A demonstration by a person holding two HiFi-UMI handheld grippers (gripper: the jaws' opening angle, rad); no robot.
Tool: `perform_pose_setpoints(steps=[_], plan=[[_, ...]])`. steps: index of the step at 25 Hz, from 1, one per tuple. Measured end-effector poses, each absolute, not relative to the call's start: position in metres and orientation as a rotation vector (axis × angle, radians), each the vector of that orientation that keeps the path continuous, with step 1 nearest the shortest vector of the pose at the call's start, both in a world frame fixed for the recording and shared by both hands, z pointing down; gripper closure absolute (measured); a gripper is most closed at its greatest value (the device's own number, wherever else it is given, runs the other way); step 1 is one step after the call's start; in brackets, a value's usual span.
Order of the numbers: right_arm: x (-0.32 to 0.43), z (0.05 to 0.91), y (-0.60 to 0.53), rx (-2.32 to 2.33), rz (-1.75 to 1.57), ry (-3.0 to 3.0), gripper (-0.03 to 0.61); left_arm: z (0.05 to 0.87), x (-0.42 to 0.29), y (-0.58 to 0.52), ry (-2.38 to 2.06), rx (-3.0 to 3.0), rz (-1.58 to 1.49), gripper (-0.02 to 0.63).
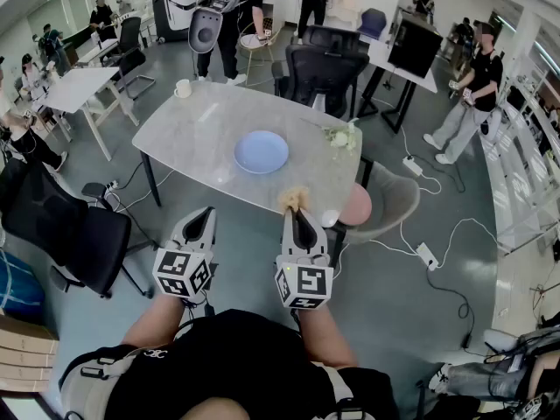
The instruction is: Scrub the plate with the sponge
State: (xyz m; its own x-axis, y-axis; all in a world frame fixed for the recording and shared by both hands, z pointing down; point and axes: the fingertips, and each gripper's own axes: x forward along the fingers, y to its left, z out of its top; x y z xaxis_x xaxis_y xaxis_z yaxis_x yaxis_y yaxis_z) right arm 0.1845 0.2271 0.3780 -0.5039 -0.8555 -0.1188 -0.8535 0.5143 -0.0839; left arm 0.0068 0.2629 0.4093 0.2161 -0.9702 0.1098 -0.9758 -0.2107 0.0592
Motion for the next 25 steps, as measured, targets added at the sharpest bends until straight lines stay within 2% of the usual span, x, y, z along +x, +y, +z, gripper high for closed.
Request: perform_pose_setpoints(steps=[25], plan=[[0.111, 0.396, 0.237, -1.452, -0.081, 2.635, 0.545, 0.43, -0.06, 0.276, -1.935, 2.349, 0.108, 0.609]])
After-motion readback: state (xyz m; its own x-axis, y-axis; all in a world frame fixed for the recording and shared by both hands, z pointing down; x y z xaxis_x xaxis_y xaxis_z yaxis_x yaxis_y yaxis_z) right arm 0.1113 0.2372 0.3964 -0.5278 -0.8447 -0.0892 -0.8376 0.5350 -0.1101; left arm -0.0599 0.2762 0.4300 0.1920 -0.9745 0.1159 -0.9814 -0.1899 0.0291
